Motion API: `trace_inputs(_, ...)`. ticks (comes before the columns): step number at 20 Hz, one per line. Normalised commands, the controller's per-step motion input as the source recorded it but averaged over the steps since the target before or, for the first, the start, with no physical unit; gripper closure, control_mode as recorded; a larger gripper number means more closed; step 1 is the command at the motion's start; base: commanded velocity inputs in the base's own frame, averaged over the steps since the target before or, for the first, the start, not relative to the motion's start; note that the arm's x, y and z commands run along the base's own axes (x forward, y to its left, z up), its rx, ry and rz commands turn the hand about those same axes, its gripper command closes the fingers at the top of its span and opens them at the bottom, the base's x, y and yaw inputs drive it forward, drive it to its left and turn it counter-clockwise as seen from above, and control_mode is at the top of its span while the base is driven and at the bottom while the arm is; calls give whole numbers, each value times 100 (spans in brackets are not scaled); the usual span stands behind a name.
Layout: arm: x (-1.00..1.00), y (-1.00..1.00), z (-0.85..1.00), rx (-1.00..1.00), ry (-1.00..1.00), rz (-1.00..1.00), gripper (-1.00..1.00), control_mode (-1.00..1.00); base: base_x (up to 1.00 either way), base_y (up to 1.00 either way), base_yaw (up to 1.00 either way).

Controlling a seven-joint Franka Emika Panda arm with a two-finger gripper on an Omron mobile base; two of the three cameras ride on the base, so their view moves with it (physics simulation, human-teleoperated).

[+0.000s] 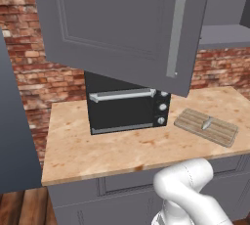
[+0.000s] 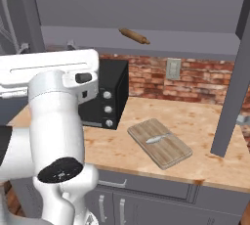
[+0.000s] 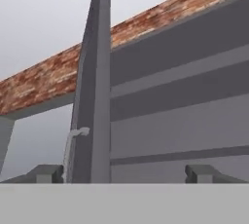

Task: Open the cabinet, retrieve the rolling pin, and place it next to the meat on the cutting board to prepare for tenderizing.

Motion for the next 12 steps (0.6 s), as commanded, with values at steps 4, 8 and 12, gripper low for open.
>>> trace_inputs(4, 63, 0, -87, 0, 11, 32, -100, -100, 0, 0, 0)
trace_inputs(8, 87, 0, -81, 0, 9, 29, -100, -100, 0, 0, 0)
trace_inputs(12, 97, 2, -65, 0, 7, 24, -100, -100, 0, 0, 0)
